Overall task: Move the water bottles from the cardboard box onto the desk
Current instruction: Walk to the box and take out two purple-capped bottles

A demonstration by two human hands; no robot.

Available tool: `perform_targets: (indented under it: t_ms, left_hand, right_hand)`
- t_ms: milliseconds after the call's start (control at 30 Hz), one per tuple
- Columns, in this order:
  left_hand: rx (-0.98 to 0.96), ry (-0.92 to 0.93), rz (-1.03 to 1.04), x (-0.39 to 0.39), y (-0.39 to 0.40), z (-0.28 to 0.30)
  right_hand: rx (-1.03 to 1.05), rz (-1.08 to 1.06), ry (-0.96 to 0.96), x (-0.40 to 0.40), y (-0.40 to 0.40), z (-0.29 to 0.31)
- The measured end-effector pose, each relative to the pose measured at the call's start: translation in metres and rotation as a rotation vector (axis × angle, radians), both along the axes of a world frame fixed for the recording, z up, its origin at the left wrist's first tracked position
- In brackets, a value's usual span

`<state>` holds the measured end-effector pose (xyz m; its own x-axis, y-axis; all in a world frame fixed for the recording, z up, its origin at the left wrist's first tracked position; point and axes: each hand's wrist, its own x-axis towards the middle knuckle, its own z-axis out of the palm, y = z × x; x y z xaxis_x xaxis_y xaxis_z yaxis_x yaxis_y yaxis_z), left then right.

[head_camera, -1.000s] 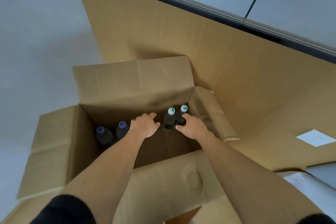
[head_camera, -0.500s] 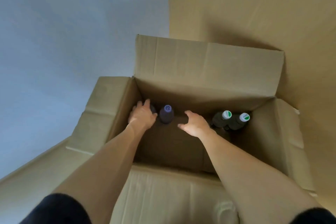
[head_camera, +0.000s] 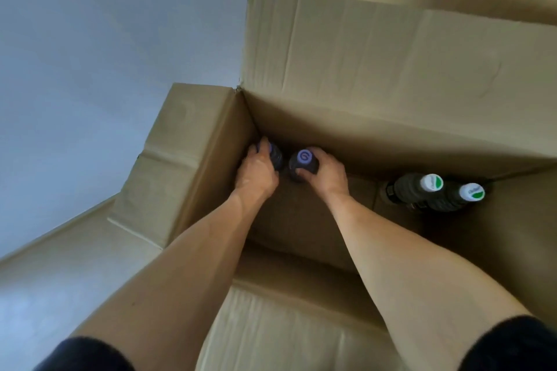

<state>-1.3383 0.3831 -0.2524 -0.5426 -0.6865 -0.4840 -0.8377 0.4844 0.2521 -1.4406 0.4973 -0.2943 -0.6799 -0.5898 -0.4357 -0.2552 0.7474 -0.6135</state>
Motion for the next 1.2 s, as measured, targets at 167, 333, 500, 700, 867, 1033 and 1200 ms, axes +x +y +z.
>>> perform_targets:
  t_ms: [167,333,500,700,867,1033,1200]
  left_hand:
    - [-0.055,0.063,0.027,-0.007,-0.005,-0.008]
    - [-0.164,0.036,-0.059,-0.019,-0.016,-0.005]
    - [-0.159,0.005,-0.276,-0.025,0.008,0.002]
    - [-0.132,0.027,-0.411,-0.044,0.041,0.000]
    - [-0.112,0.024,-0.495,-0.047,0.065,-0.011]
    - [0.101,0.077,-0.383,-0.044,0.057,-0.037]
    - [0.435,0.056,-0.287,-0.031,0.037,-0.068]
  right_hand:
    - [-0.082,-0.029,0.102,0.004,0.007,0.006]
    - [-0.107,-0.061,0.109,-0.007,0.044,0.011]
    - [-0.059,-0.054,0.115,-0.019,0.083,0.013]
    - [-0.038,-0.047,0.150,-0.023,0.112,0.007]
    - [-0.031,-0.021,0.154,-0.021,0.118,0.003]
    - [0.092,0.019,-0.090,-0.029,0.117,-0.009]
    - [0.083,-0.037,-0.148,-0.030,0.112,-0.031]
